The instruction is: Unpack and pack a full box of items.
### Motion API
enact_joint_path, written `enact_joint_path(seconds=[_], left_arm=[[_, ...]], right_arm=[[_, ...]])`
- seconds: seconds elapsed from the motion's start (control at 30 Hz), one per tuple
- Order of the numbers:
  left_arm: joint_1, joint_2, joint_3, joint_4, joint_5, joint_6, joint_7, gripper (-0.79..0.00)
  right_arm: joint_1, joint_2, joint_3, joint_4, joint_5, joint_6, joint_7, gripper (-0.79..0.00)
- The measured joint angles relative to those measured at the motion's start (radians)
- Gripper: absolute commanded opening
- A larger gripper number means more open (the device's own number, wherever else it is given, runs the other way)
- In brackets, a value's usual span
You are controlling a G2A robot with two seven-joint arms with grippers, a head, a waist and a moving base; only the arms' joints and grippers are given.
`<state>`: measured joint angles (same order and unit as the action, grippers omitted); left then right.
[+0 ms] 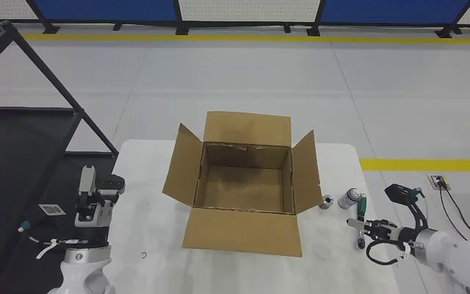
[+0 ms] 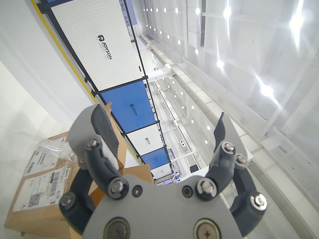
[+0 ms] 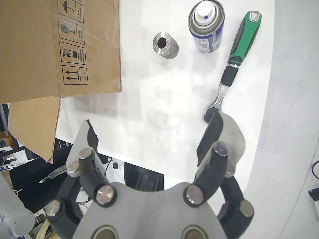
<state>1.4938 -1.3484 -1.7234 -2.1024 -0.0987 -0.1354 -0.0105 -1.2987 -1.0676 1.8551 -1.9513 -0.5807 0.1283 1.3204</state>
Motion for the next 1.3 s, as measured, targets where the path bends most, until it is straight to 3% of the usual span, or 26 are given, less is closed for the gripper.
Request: enact_joint_path(seconds=[0.23,0.57,0.67,1.13,1.3], left_arm=[[0.003,0.0,-0.004,-0.003,-0.003,0.001,-0.006,0.0],[0.05,0.007,-0.047,0.0,0.006,-0.017,-0.069,0.0],[0.065,0.007,-0.051,-0.005,0.01,-0.028,-0.078,0.0],[0.068,0.008,-0.052,-0.007,0.015,-0.031,-0.079,0.0],[0.063,0.008,-0.043,-0.015,0.02,-0.022,-0.089,0.0]], right_arm=[[0.029,0.0,-0.038,0.011,0.112,-0.004,-0.049,0.0],[0.204,0.007,-0.113,0.029,0.35,0.022,-0.026,0.0],[0.252,0.01,-0.146,0.04,0.355,0.029,-0.012,0.0],[0.247,0.009,-0.143,0.039,0.353,0.029,-0.013,0.0],[0.257,0.008,-0.18,0.041,0.362,0.06,-0.091,0.0]])
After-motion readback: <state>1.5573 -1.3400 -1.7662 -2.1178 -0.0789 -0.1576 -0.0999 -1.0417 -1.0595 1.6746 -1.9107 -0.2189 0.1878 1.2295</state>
